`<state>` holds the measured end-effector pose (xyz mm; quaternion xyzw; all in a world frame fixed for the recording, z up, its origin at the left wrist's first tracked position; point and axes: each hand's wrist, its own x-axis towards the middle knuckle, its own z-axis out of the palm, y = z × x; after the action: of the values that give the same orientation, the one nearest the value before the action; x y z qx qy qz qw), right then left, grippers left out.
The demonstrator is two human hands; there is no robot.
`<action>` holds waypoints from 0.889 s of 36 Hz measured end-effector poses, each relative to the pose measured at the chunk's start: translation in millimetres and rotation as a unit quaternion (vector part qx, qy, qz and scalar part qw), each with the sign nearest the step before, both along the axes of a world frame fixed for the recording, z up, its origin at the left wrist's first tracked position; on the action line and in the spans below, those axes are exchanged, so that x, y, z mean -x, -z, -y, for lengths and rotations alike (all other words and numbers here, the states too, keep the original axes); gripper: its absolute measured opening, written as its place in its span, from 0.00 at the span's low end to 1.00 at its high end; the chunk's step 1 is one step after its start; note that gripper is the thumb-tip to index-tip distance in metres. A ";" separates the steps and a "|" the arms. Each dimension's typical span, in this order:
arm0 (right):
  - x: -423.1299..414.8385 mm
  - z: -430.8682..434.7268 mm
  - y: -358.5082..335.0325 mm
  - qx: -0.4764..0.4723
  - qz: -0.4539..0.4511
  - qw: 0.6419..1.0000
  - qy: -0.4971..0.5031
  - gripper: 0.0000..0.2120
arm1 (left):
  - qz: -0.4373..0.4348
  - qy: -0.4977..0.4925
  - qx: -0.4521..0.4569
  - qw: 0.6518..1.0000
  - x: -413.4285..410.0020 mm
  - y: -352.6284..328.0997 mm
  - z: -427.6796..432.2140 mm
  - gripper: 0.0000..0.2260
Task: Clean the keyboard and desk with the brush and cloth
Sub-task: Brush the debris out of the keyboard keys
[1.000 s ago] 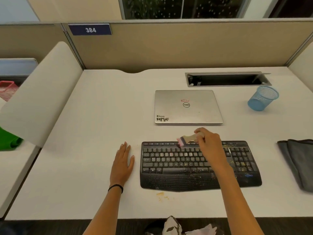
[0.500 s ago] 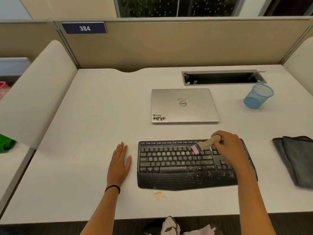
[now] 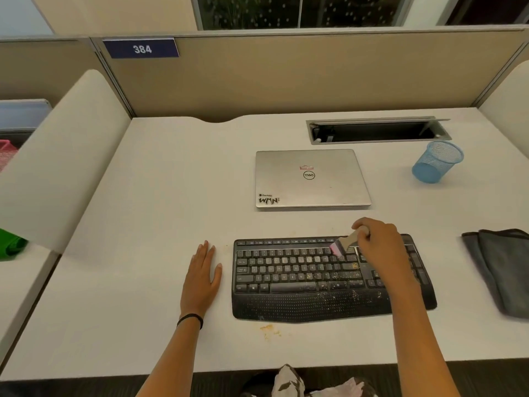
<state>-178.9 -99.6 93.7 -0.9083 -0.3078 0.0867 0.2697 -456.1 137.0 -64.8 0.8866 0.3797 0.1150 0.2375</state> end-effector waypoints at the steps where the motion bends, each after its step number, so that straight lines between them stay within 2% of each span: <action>1: 0.7 -2.0 0.4 -0.002 0.003 1.000 0.000 0.12 | 0.000 0.000 0.001 1.000 0.0 0.2 -0.1 0.31; 7: 3.2 -10.4 7.0 -0.070 0.012 0.997 0.040 0.12 | 0.000 -0.002 -0.002 1.000 -0.4 -0.2 0.5 0.29; 11: 0.8 -5.6 -1.4 -0.099 0.022 0.994 0.037 0.13 | 0.002 0.001 -0.005 1.000 -0.4 -0.4 0.8 0.31; 14: -4.3 -0.4 -6.6 -0.072 -0.001 0.997 0.018 0.13 | 0.001 0.001 -0.004 1.000 -0.3 0.5 0.4 0.31; 19: -10.7 6.0 0.1 -0.027 -0.010 0.999 -0.028 0.07 | 0.010 -0.001 -0.003 1.000 -0.6 0.3 0.6 0.28; 27: -14.4 21.5 -4.2 -0.084 0.016 0.996 0.023 0.07 | 0.013 0.000 -0.007 1.000 -0.6 1.2 0.1 0.29; 32: -22.3 25.3 0.5 -0.041 -0.027 0.999 0.007 0.08 | 0.010 -0.003 -0.007 1.000 -0.8 2.0 -0.2 0.27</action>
<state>-156.6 -124.9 93.2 -0.8962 -0.2969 0.0964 0.3153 -455.3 137.1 -66.7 0.8860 0.3790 0.1272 0.2349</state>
